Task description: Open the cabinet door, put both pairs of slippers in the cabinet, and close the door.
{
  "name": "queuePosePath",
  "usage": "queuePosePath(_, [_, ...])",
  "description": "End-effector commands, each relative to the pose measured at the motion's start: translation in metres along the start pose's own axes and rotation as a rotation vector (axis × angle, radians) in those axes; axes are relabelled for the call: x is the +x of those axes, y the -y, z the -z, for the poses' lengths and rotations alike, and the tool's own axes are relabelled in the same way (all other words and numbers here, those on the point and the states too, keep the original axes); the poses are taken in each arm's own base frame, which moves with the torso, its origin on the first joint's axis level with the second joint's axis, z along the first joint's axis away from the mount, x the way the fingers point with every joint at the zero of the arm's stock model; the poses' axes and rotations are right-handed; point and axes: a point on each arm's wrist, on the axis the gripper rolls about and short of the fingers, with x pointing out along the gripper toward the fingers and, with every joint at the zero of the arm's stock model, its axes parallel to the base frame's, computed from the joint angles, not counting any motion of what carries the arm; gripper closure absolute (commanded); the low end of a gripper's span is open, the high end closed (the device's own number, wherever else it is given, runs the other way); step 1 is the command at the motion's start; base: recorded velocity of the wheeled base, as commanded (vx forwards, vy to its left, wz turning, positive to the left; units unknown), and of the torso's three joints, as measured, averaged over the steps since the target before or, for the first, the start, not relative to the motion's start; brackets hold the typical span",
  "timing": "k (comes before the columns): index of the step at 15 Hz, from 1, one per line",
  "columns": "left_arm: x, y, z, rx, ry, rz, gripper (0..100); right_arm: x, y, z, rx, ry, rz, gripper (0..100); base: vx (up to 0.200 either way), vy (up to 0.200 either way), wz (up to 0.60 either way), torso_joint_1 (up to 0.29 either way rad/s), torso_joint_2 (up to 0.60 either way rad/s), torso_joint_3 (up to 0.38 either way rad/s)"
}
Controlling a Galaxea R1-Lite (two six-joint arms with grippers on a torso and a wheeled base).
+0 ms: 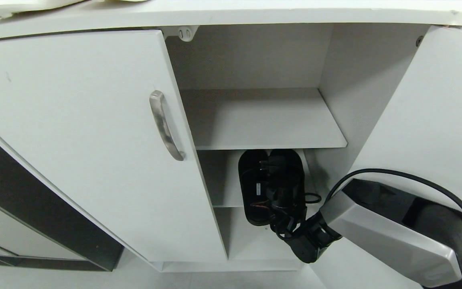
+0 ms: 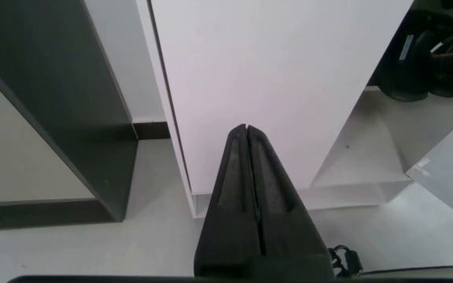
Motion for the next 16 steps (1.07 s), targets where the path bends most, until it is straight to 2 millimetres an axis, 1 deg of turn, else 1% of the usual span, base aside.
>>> queuePosePath(1, [0.000, 0.000, 0.000, 0.000, -0.001, 0.000, 100, 0.002, -0.002, -0.003, 0.004, 0.005, 0.000, 100, 0.000, 0.000, 0.00, 0.000, 0.00, 0.000])
queuePosePath(4, [0.000, 0.000, 0.000, 0.000, -0.001, 0.000, 100, 0.008, -0.002, -0.006, 0.006, 0.007, 0.006, 100, 0.000, 0.000, 0.00, 0.000, 0.00, 0.000])
queuePosePath(9, [0.000, 0.000, 0.000, 0.000, -0.001, 0.000, 100, 0.011, 0.000, 0.006, -0.007, -0.020, 0.017, 100, 0.000, 0.000, 0.00, 0.000, 0.00, 0.000])
queuePosePath(14, [0.000, 0.000, 0.000, 0.000, -0.001, 0.000, 100, 0.012, 0.001, 0.009, -0.011, -0.025, 0.017, 100, 0.000, 0.000, 0.00, 0.000, 0.00, 0.000])
queuePosePath(15, [0.000, 0.000, 0.000, 0.000, -0.001, 0.000, 100, 0.012, 0.001, 0.009, -0.011, -0.025, 0.018, 0, 0.000, 0.000, 0.00, 0.000, 0.00, 0.000])
queuePosePath(16, [0.000, 0.000, 0.000, 0.000, -0.001, 0.000, 100, 0.012, 0.001, 0.009, -0.011, -0.025, 0.018, 0, 0.000, 0.000, 0.00, 0.000, 0.00, 0.000])
